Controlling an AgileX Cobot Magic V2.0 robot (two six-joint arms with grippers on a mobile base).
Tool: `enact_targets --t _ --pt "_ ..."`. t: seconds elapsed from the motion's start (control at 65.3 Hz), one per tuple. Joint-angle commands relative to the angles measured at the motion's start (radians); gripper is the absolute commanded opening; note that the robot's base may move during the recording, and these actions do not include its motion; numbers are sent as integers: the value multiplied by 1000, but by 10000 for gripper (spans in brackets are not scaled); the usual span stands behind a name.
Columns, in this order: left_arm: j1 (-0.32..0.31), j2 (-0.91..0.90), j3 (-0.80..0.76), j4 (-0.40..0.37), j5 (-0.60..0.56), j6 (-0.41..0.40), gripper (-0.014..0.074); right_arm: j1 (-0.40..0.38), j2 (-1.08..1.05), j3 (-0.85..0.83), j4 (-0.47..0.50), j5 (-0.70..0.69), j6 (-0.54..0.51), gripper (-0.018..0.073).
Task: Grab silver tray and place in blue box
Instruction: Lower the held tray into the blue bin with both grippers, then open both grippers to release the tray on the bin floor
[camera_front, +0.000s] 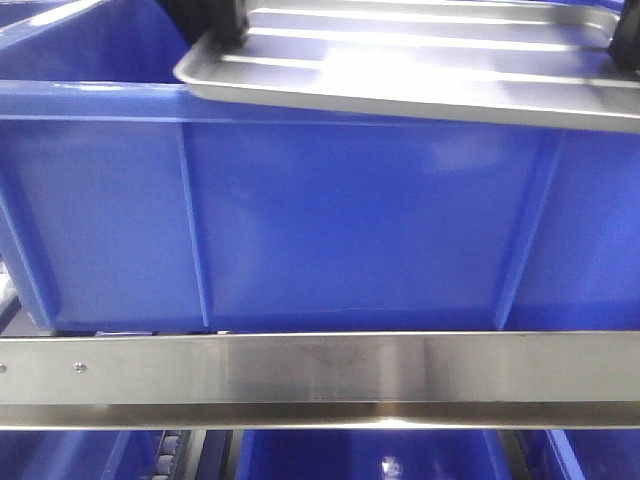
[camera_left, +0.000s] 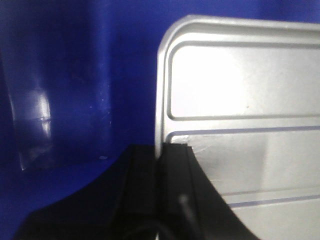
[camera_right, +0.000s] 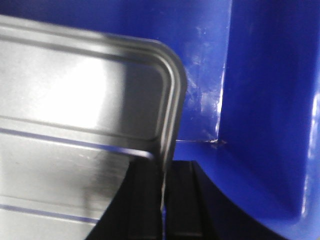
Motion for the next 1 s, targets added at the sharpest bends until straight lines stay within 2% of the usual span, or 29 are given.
enact_targets --t 0.0,0.107,0.337,0.552,0.659,0.72,0.981 --pt "4 -41 -36 28 -68 1 -105 -1 -27 -56 -37 -31 -38 59" --pt "4 -41 -68 47 -64 3 -105 -1 -27 -125 -38 -23 -59 59" --pt "25 -41 -160 157 -70 3 -105 -1 19 -283 -38 -32 -59 59" --pt "136 -4 -161 147 -137 3 -105 -1 161 -380 -38 -46 -60 59" --pt "175 43 -161 99 -188 30 -105 -1 226 -389 -47 -76 -60 59" --pt "183 71 -161 69 -211 58 -105 -2 256 -389 -49 -89 -60 59" --pt "186 215 -161 33 -242 60 -105 -4 371 -389 -78 -124 -60 59"
